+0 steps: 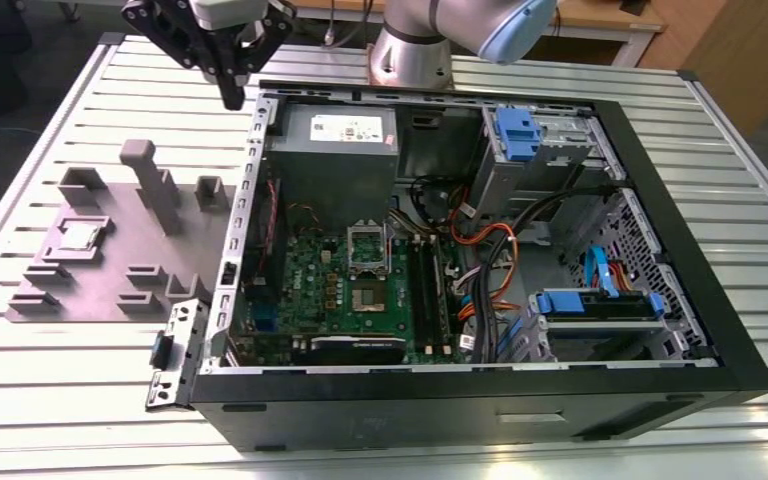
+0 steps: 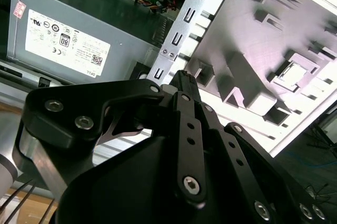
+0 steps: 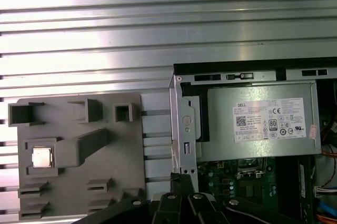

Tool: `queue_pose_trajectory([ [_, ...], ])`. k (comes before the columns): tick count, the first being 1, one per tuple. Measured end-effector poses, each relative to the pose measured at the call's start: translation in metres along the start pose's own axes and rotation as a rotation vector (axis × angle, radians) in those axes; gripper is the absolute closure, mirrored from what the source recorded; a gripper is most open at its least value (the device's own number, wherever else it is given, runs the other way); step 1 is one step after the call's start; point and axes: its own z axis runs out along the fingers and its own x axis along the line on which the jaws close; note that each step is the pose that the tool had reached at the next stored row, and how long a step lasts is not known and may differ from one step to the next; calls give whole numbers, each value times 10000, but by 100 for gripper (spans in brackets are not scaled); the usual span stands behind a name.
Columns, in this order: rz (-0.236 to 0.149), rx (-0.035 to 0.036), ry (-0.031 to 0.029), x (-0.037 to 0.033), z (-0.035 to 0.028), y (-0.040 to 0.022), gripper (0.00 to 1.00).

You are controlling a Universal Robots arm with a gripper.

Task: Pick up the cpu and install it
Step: 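Reach for the cpu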

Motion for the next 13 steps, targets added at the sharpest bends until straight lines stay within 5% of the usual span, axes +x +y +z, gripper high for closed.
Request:
queue_pose_trajectory([
  [13, 1, 0, 0, 60, -1, -4, 89],
])
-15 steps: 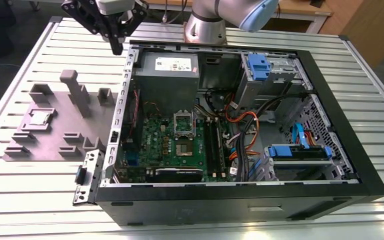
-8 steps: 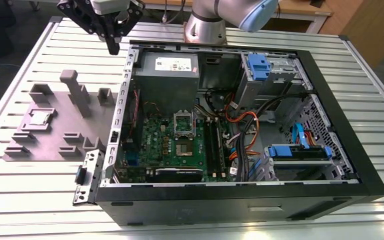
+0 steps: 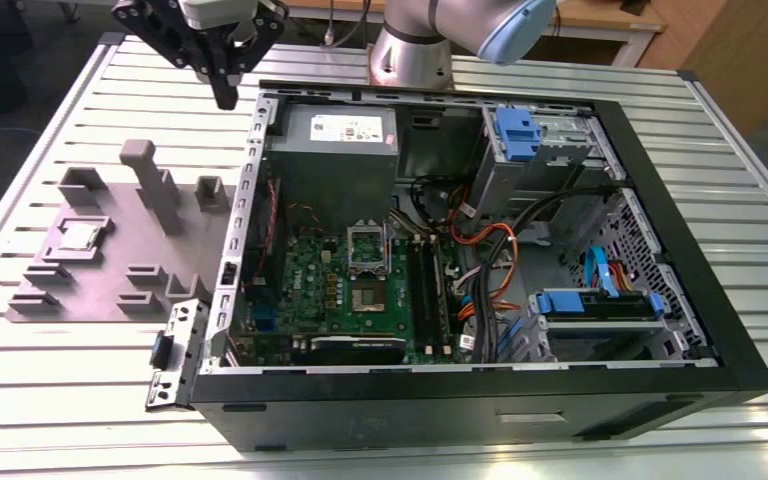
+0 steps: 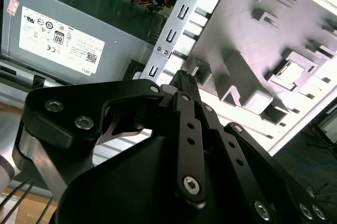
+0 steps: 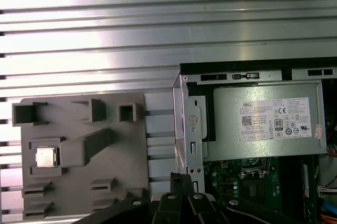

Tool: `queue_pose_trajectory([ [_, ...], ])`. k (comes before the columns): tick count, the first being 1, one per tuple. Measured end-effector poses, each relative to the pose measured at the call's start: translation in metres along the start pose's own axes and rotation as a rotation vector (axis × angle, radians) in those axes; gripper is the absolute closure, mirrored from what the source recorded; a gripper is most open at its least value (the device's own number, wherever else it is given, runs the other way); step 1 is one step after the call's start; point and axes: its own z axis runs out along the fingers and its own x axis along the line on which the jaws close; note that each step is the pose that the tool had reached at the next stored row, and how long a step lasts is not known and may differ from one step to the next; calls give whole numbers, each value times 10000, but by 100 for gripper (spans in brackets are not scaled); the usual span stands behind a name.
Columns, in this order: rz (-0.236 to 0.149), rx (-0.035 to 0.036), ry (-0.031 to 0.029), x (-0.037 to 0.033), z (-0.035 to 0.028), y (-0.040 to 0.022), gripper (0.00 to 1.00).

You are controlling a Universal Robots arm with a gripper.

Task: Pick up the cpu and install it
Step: 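Reach for the cpu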

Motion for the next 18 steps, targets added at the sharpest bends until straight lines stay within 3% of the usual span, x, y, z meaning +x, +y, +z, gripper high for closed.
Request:
queue_pose_trajectory([
  [18, -2, 0, 0, 85, -1, -6, 89],
])
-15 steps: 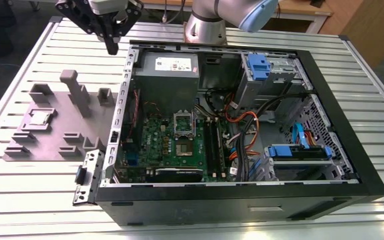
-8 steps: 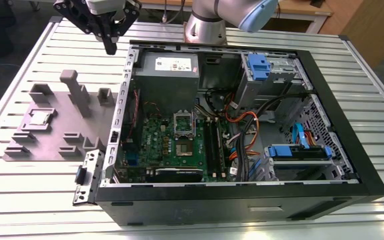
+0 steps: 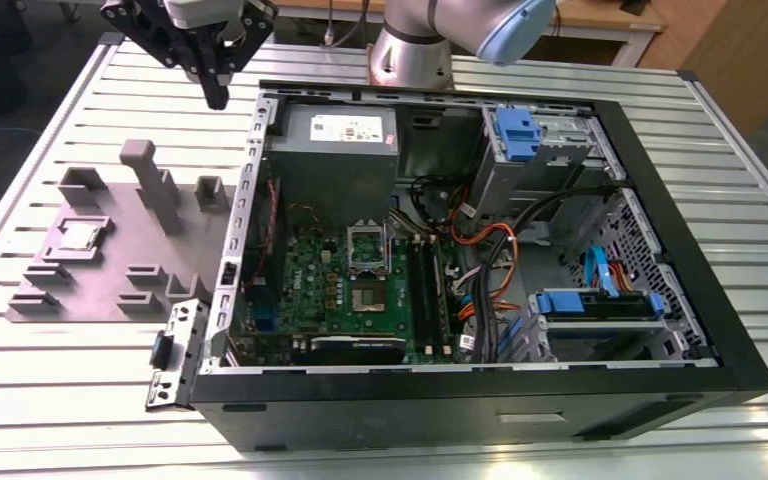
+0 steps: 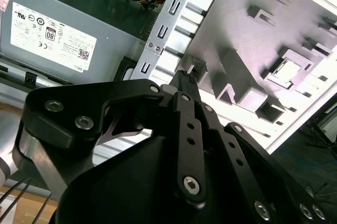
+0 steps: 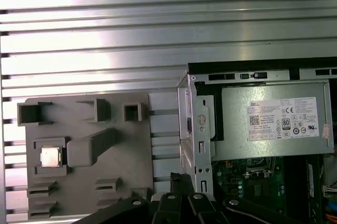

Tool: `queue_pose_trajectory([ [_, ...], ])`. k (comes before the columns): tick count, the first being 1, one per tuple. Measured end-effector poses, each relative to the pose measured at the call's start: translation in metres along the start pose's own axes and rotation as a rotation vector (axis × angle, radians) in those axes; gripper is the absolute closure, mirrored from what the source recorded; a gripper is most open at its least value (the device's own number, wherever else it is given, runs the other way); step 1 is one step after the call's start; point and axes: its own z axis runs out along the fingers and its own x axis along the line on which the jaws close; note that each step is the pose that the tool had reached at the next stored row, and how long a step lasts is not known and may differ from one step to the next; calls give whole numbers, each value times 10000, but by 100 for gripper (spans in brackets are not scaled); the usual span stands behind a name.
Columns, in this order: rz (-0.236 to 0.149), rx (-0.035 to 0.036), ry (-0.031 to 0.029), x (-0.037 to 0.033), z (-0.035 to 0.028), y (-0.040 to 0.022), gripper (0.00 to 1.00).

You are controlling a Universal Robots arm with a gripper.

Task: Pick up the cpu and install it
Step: 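Reach for the cpu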

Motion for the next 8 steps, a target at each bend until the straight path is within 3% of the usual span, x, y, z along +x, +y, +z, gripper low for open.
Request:
queue_pose_trajectory([
  [8, 0, 0, 0, 58, -1, -4, 89],
])
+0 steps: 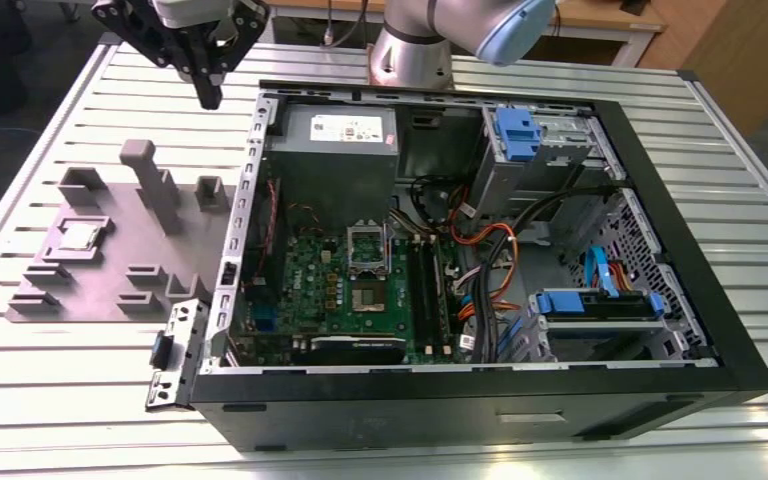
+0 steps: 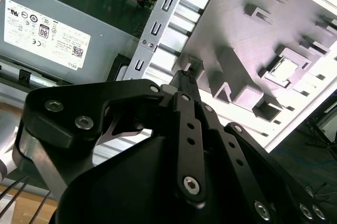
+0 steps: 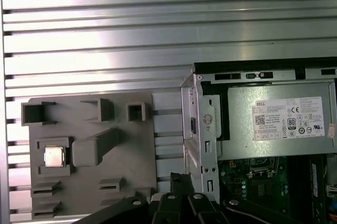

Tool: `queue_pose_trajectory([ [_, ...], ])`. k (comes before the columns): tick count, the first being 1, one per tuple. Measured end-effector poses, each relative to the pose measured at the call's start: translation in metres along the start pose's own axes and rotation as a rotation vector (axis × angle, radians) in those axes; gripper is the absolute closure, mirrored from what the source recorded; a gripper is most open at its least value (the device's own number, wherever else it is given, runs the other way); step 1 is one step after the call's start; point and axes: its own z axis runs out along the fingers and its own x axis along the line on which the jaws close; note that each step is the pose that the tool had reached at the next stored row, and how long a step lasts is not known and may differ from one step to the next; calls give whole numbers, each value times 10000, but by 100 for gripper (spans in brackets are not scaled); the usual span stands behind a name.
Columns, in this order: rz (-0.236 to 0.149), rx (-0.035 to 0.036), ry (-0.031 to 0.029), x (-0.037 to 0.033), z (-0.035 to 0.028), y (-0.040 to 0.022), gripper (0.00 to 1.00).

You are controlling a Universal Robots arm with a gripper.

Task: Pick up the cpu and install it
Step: 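Reach for the cpu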

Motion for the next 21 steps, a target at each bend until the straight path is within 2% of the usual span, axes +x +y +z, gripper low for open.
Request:
queue_pose_trajectory([
  [6, 0, 0, 0, 8, 0, -1, 89],
  [21, -1, 0, 0, 105, -2, -8, 89],
])
